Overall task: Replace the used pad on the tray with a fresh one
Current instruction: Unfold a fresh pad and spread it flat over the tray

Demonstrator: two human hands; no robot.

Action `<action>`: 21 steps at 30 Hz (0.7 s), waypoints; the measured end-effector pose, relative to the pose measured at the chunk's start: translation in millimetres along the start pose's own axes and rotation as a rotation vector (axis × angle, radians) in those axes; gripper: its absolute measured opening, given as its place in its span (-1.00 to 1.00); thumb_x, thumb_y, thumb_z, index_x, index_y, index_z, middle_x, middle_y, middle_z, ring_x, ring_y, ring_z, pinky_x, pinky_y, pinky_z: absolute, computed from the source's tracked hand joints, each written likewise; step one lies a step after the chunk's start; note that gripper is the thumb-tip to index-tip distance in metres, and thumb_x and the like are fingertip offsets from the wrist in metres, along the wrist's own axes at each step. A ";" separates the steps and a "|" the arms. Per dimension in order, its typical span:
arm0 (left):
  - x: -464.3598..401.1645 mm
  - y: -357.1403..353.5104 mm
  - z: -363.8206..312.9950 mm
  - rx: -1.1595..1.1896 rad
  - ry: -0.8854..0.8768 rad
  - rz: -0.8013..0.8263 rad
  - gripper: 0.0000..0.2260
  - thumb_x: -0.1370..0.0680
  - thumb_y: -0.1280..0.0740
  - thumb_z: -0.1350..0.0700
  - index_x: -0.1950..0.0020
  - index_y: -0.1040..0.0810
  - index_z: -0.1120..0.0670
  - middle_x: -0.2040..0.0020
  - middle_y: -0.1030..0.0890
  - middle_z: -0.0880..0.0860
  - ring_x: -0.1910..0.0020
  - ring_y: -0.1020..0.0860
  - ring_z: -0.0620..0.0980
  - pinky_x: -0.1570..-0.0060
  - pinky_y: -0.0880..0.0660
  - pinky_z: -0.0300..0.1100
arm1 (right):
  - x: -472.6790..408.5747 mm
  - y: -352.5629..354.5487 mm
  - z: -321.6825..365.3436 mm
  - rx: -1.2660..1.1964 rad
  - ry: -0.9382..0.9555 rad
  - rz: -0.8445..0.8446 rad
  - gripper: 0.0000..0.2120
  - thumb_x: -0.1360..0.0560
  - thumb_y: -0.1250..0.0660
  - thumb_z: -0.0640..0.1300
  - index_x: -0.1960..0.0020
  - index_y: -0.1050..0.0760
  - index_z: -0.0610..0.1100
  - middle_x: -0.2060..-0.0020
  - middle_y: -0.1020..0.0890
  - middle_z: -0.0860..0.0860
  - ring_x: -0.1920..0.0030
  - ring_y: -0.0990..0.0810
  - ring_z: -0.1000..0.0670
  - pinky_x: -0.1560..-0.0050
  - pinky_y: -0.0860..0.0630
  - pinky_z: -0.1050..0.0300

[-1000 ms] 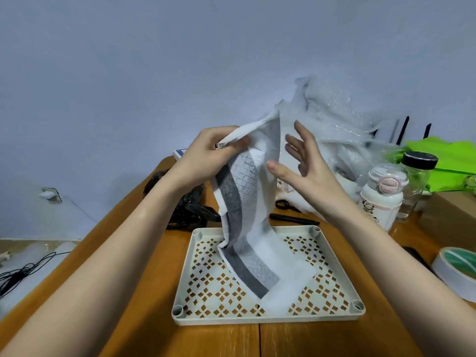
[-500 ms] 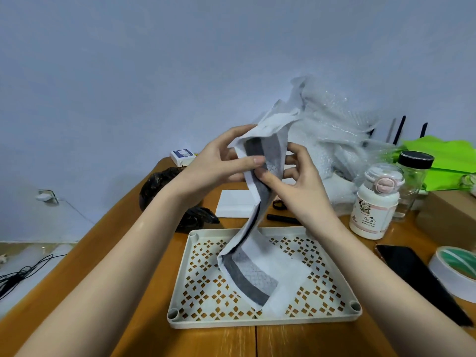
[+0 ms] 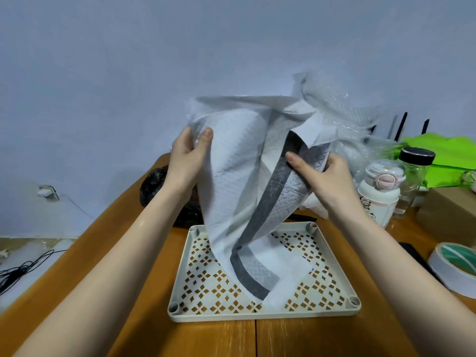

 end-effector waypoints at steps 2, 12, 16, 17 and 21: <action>-4.7 10.4 3.4 -0.042 -0.024 -0.065 -0.78 -0.61 -0.22 0.03 0.15 -0.39 0.15 0.26 -0.38 0.02 0.30 -0.33 -0.15 0.29 -0.30 -0.27 | -4.1 8.4 0.1 0.038 0.008 -0.020 -0.83 -0.42 -0.42 -0.04 0.07 -0.59 -0.13 0.16 -0.68 0.06 0.14 -0.66 0.13 0.12 -0.57 0.19; 6.2 -1.0 -3.8 0.089 -0.002 0.114 -0.66 -0.50 -0.33 -0.11 -0.22 -0.42 -0.03 -0.14 -0.57 -0.14 -0.11 -0.55 -0.26 -0.03 -0.51 -0.34 | -11.0 25.0 20.2 0.109 0.078 -0.055 -0.77 -0.48 -0.34 0.05 -0.11 -0.50 0.05 -0.02 -0.64 0.13 -0.10 -0.59 0.12 -0.15 -0.52 0.06; 3.6 -0.2 -16.2 0.064 -0.037 0.230 -0.55 -0.41 -0.46 0.02 -0.24 -0.39 0.01 -0.12 -0.58 -0.13 -0.04 -0.58 -0.28 0.03 -0.51 -0.39 | -17.4 36.8 38.7 0.141 0.161 -0.096 -0.87 -0.50 -0.33 -0.01 -0.05 -0.52 0.05 0.06 -0.63 0.18 0.00 -0.60 0.21 -0.07 -0.53 0.18; 0.7 1.6 -20.4 0.054 -0.061 0.233 -0.58 -0.44 -0.46 0.10 -0.25 -0.41 0.05 -0.12 -0.60 -0.10 -0.04 -0.60 -0.25 0.01 -0.53 -0.36 | -18.6 38.3 43.9 0.136 0.178 -0.099 -0.94 -0.51 -0.32 -0.04 0.01 -0.52 0.06 0.10 -0.63 0.20 0.05 -0.60 0.25 -0.02 -0.53 0.23; -10.3 14.9 -50.6 0.000 -0.226 0.109 -0.79 -0.50 -0.40 0.18 -0.12 -0.52 0.07 0.05 -0.62 -0.10 0.11 -0.60 -0.26 0.05 -0.53 -0.30 | -25.2 44.9 67.5 0.124 0.225 -0.106 -0.83 -0.54 -0.29 -0.08 0.23 -0.50 0.03 0.33 -0.62 0.20 0.27 -0.57 0.28 0.20 -0.49 0.29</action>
Point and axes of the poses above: each hand's wrist, its own x-axis away from the middle knuckle, its own y-axis out of the back of the hand, z = x × y, the point moved 9 cm from there along -x, towards the middle knuckle
